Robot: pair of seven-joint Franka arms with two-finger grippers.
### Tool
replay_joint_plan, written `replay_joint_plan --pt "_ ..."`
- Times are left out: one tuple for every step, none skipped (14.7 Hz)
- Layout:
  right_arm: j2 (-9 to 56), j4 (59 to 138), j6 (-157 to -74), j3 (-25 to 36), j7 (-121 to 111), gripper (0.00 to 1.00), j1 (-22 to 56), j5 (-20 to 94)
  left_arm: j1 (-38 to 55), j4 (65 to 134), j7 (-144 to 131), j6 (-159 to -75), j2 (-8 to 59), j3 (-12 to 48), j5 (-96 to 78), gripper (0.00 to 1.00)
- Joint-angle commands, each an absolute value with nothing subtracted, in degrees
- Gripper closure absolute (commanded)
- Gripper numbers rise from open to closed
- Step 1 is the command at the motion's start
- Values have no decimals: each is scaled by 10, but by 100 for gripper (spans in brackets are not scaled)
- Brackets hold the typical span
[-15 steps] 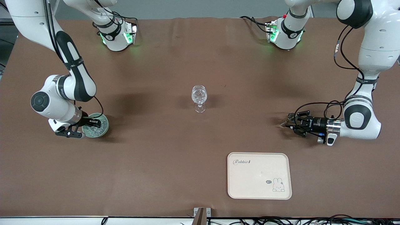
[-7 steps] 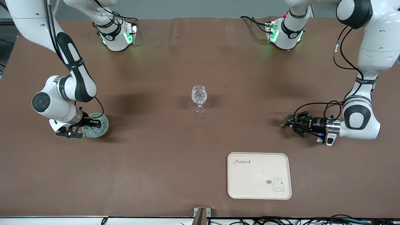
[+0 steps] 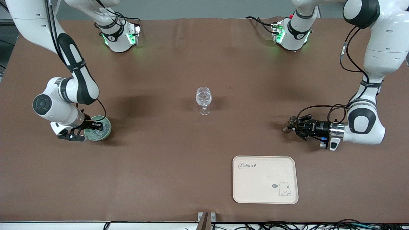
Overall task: Pour wine and add ice with both arms
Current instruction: 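Lift the jigger upright with the left gripper while the right gripper holds ice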
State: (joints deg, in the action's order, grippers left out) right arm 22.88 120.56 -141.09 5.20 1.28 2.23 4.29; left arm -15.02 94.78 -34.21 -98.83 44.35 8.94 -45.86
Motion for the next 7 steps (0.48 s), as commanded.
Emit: replay_joint_plan --pt "226 1215 -1417 52 6 58 25 56 -148 936 -383 -991 421 119 -468 99" --pt "225 1215 -1417 51 6 58 24 56 -139 937 -404 -1003 414 126 -468 99" --pt "226 1215 -1416 52 6 58 25 56 -136 936 -426 -1006 408 135 -468 99" --pt "225 1216 -1414 52 6 58 25 56 -136 936 -433 -1007 400 148 -468 99" --pt "225 1216 -1414 51 6 58 25 56 -135 937 -438 -1008 391 159 -468 99" --pt "225 1216 -1414 52 6 58 25 56 -134 938 -447 -1008 381 170 -468 99" --pt "225 1216 -1413 52 6 58 25 56 -134 939 -462 -1009 374 183 -468 99"
